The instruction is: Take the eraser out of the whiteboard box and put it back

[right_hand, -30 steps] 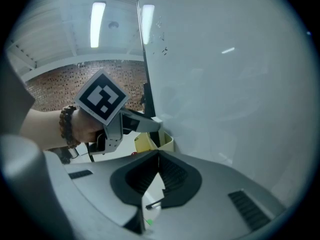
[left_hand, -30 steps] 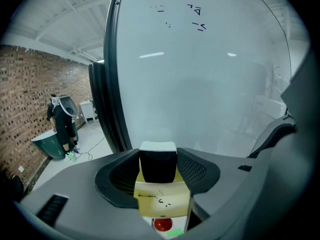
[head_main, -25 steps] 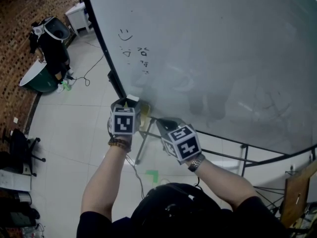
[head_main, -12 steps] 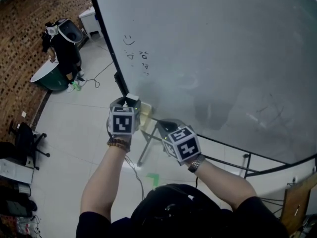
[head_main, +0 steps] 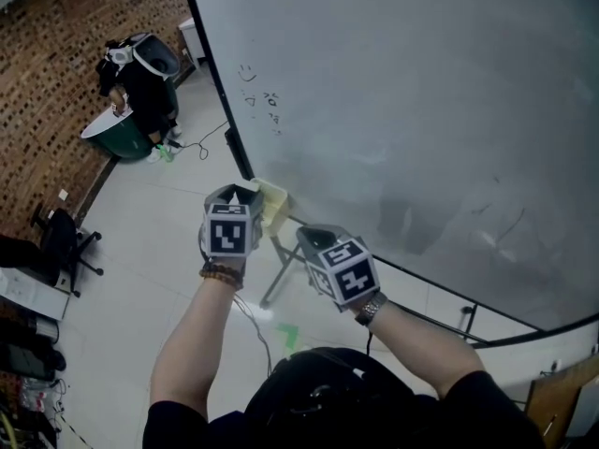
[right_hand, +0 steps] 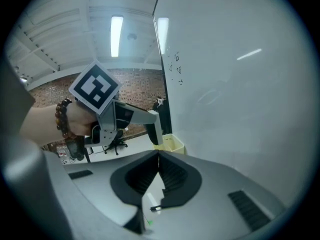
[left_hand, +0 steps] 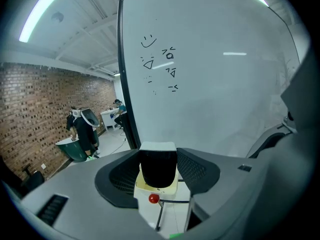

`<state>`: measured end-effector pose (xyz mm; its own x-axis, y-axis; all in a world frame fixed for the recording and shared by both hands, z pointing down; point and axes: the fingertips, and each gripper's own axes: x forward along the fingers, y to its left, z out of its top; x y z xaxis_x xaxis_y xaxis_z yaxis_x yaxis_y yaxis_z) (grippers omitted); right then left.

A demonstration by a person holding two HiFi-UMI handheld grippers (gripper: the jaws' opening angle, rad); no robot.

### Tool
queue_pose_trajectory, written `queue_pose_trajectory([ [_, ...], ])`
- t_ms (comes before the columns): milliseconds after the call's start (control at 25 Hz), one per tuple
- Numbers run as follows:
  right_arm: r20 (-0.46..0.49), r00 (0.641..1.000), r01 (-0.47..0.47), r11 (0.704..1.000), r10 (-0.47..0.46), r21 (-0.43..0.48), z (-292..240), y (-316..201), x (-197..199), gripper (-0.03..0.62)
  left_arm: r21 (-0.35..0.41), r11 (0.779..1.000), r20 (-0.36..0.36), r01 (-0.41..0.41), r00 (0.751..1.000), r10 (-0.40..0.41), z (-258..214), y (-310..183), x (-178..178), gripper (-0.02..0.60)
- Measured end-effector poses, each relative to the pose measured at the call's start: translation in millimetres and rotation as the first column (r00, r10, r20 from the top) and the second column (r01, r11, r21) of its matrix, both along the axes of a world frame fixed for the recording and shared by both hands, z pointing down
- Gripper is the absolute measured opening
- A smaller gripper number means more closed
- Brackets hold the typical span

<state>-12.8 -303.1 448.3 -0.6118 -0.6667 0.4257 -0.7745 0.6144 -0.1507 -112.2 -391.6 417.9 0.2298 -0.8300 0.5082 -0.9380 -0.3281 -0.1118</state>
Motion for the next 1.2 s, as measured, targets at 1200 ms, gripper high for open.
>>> queue_pose_trajectory([
  [1200,0.003,0.981,0.193,0.981,-0.193,0.017,9,108,-1,0.026,-0.024,0.977,0.000,0.210,0.978,-0.210,29,152,-16,0.231],
])
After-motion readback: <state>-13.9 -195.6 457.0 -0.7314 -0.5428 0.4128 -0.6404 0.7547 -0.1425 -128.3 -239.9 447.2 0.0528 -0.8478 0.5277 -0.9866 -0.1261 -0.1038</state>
